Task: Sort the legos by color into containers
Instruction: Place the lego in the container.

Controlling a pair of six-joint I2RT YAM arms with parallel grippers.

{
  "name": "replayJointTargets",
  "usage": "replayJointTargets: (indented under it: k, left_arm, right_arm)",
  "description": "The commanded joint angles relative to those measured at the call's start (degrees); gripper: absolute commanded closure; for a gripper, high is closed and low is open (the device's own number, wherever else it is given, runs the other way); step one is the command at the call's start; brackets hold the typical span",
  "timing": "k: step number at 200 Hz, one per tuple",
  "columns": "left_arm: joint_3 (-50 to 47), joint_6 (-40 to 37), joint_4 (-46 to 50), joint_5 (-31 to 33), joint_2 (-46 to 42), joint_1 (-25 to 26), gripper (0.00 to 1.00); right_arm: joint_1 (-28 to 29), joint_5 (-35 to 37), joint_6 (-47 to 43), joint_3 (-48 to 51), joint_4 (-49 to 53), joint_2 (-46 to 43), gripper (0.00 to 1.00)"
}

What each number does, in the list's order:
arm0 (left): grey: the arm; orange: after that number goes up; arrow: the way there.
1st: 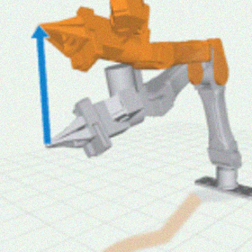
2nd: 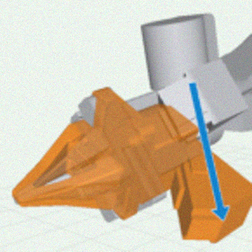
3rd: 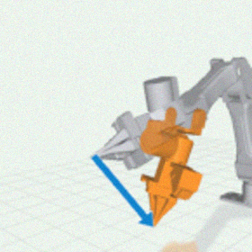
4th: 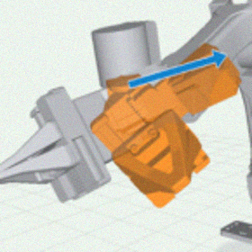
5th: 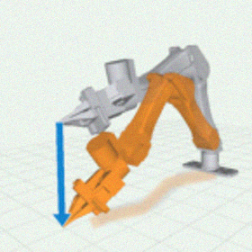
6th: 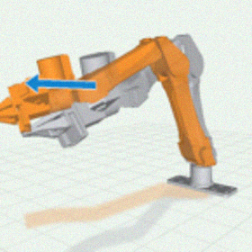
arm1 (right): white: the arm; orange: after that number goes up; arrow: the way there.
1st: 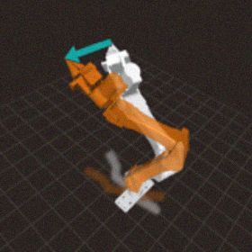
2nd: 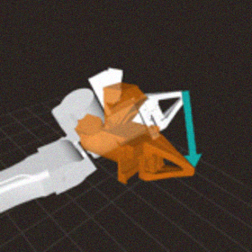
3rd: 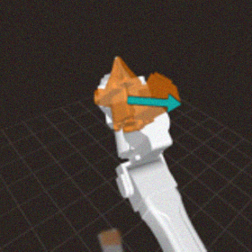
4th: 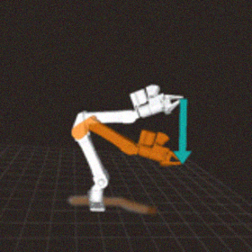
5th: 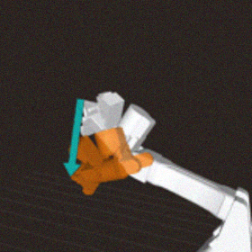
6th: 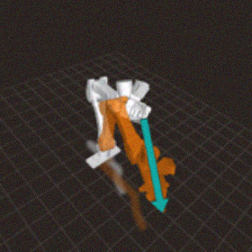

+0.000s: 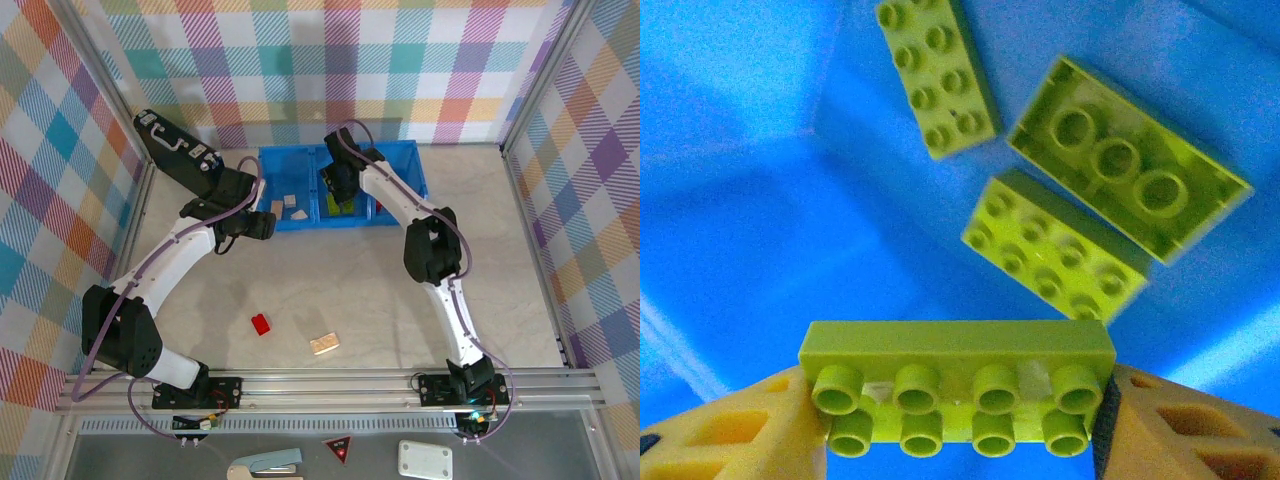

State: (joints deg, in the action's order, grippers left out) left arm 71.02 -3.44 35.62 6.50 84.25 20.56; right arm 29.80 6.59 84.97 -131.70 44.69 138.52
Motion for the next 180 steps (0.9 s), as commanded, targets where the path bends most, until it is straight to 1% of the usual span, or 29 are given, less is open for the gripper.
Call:
replayJointTargets:
  k: [1, 45, 74, 101, 137, 180]
  left_arm:
    - [-0.56, 0.68, -0.64, -0.7, -1.36, -0.87, 0.27]
    - [-0.33, 0.77, -0.46, -0.79, -0.8, -1.05, 0.27]
    - [-0.28, 0.88, -0.39, -0.92, -0.71, -1.31, 0.27]
    - [-0.27, 0.98, -0.38, -1.05, -0.67, -1.4, 0.27]
    - [-0.2, 1.08, -0.45, -1.39, -0.7, -1.49, 0.27]
    - [-0.29, 1.48, -0.11, -1.66, -0.83, -1.48, 0.27]
  right_arm:
    - [-0.45, -0.56, 2.21, -5.74, 1.52, 3.17, 0.41]
    - [-0.89, -2.37, 2.92, -9.46, -1.98, 7.47, 0.39]
    - [-0.97, -2.39, 1.06, -11.71, -1.87, 8.87, 0.31]
    - [-0.93, -1.64, -0.99, -11.73, -1.32, 7.85, 0.25]
    - [-0.97, -1.21, -3.97, -11.5, 0.04, 5.92, 0.23]
    - [-0.89, -1.62, -8.14, -10.38, 1.19, 3.16, 0.23]
